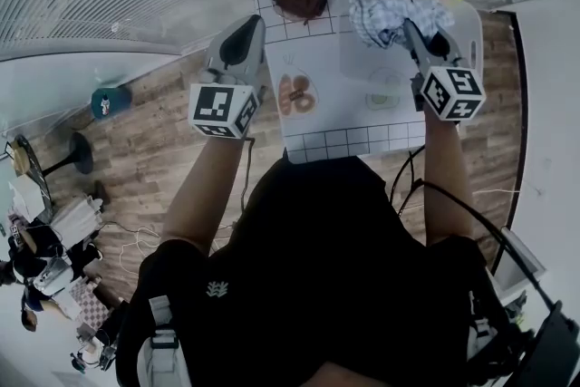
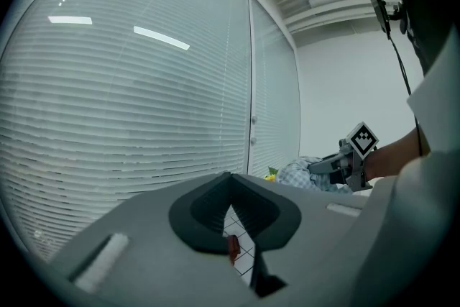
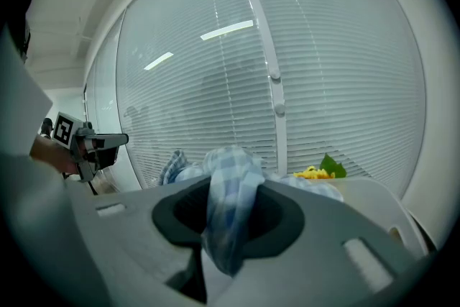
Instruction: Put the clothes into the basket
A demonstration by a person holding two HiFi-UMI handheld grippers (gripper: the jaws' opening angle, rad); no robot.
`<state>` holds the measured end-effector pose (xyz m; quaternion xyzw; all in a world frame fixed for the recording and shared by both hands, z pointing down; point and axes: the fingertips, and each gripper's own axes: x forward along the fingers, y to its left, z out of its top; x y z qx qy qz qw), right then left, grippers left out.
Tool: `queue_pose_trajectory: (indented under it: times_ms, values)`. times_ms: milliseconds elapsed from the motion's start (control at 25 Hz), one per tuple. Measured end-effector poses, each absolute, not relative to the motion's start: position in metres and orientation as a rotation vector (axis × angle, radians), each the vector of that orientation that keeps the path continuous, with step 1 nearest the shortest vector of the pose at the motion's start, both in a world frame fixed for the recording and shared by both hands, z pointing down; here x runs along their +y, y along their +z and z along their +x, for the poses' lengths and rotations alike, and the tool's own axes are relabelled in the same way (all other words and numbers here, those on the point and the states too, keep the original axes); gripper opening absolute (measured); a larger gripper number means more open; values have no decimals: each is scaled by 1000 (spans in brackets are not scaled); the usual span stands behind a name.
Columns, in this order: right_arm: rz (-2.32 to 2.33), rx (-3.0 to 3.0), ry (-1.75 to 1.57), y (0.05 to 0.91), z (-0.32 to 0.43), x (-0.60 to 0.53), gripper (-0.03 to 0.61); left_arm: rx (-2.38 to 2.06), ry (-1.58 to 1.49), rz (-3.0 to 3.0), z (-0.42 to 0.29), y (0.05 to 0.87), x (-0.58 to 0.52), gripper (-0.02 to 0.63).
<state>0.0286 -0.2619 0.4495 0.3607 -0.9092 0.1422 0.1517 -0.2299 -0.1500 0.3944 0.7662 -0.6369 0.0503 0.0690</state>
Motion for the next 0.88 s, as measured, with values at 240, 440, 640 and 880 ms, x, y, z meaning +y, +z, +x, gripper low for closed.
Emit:
queue_pose_trajectory:
  times_ms: [240, 440, 640, 880]
  values:
    - [1027, -2604, 420, 458, 25, -266, 103, -1912, 155, 2291, -230, 403, -153, 6]
    - [1020, -2592, 428, 466, 25, -268, 104, -1905, 156, 2281, -230, 409, -157, 6]
    - [1028, -2567, 453, 479, 33, -267, 104, -1890, 156, 2271, -227, 419, -161, 6]
    - [1030, -2547, 470, 492, 40, -269, 103, -1883, 149, 2271, -222, 423, -163, 6]
